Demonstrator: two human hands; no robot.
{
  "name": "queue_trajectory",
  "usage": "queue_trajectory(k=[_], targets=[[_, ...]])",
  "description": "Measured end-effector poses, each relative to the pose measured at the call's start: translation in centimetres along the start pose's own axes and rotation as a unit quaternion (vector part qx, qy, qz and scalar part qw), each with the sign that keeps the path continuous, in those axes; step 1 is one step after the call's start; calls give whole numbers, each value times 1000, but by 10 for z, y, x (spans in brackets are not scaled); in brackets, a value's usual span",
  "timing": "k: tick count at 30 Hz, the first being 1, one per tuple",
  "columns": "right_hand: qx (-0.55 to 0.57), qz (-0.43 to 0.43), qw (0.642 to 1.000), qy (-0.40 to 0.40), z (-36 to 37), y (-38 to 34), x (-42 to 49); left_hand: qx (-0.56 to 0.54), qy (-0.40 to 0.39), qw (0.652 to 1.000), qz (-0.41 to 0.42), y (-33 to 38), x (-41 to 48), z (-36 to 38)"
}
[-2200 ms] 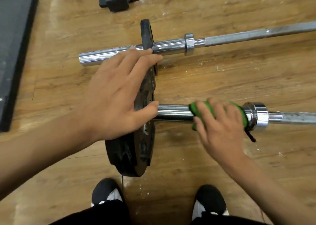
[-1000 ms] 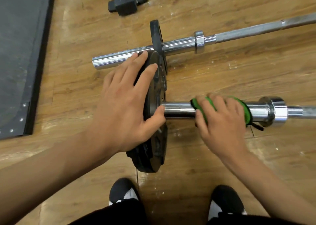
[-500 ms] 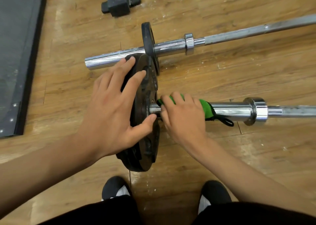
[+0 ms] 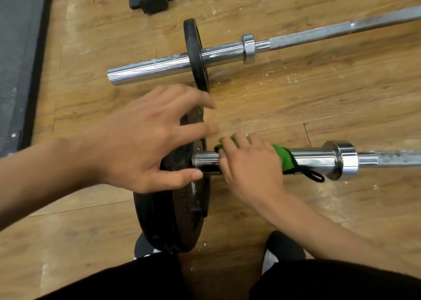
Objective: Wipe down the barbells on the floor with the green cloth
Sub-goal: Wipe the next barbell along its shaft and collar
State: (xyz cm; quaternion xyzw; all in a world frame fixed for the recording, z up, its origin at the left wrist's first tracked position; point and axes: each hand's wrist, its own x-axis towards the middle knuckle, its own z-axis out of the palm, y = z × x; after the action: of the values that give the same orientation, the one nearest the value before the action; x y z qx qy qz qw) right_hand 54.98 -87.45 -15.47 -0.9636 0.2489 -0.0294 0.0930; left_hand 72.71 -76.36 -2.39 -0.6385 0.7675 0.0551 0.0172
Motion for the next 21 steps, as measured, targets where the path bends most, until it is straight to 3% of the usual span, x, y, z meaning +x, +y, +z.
queue_trajectory(k=[3,5,9,13,18,21], targets=[[14,-97,995,-25,-1,0,-8,18,-58,994,91,-3,-4,-1],[17,-114,992,-43,-6,24,-21,11,-60,991,118,-4,-8,-3],[9,9,999,-31,-15,81,-44,-20,-40,990,135,-5,-6,2],[11,59,998,5,-11,62,-39,-72,-1,991,117,3,-9,9],[50,-69,996,-33,0,-11,-21,-72,5,991,113,17,-19,13],[57,-96,993,-43,-3,-6,-27,-79,18,990,115,22,-23,12]])
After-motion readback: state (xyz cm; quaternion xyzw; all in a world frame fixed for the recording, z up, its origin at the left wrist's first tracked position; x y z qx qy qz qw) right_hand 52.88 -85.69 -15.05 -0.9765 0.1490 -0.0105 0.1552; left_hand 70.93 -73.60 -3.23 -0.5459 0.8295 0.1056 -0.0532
